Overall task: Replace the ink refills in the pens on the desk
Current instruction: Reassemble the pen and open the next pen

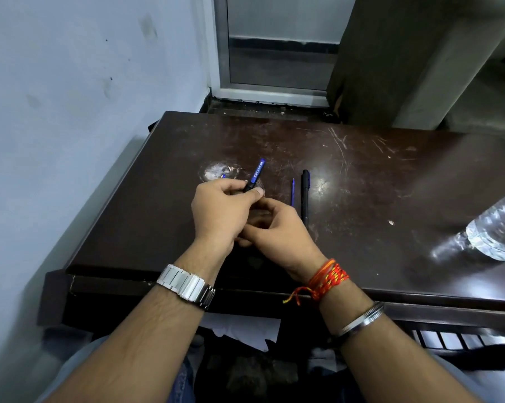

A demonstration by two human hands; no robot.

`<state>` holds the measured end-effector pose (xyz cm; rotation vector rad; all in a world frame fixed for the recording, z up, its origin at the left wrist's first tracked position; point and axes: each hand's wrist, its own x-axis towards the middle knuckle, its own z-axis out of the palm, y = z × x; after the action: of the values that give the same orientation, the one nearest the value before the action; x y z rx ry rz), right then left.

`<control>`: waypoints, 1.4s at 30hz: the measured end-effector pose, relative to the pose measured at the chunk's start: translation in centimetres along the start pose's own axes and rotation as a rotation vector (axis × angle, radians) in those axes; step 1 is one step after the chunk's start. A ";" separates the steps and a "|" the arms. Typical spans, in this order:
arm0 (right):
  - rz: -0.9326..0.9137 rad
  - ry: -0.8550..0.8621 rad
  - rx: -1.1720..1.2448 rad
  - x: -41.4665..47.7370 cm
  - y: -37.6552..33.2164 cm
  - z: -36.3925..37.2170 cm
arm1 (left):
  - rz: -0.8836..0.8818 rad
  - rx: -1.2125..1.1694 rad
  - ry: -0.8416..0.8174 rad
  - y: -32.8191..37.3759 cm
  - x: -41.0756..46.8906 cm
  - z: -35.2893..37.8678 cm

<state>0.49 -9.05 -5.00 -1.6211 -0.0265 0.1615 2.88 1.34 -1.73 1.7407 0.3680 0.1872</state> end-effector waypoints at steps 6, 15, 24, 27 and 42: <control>-0.007 0.184 -0.172 0.2 0.1 0.4 | -0.029 -0.007 0.024 -0.3 -0.2 0.2; 0.025 0.254 -0.267 -0.1 -0.9 -0.6 | 0.098 0.364 0.006 0.2 0.2 -1.1; -0.058 0.331 -0.518 -0.7 -1.4 -1.0 | 0.129 0.647 -0.011 0.0 1.8 -1.4; -0.062 0.334 -0.540 -0.9 -1.5 -1.1 | 0.144 0.673 -0.032 -0.2 1.8 -1.2; -0.083 0.572 -0.657 -0.5 -2.7 -4.1 | 0.112 0.591 0.013 0.1 1.7 -1.6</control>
<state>0.71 -13.05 -2.03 -2.2633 0.3219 -0.4216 4.00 3.37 -1.44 2.3466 0.3574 0.1811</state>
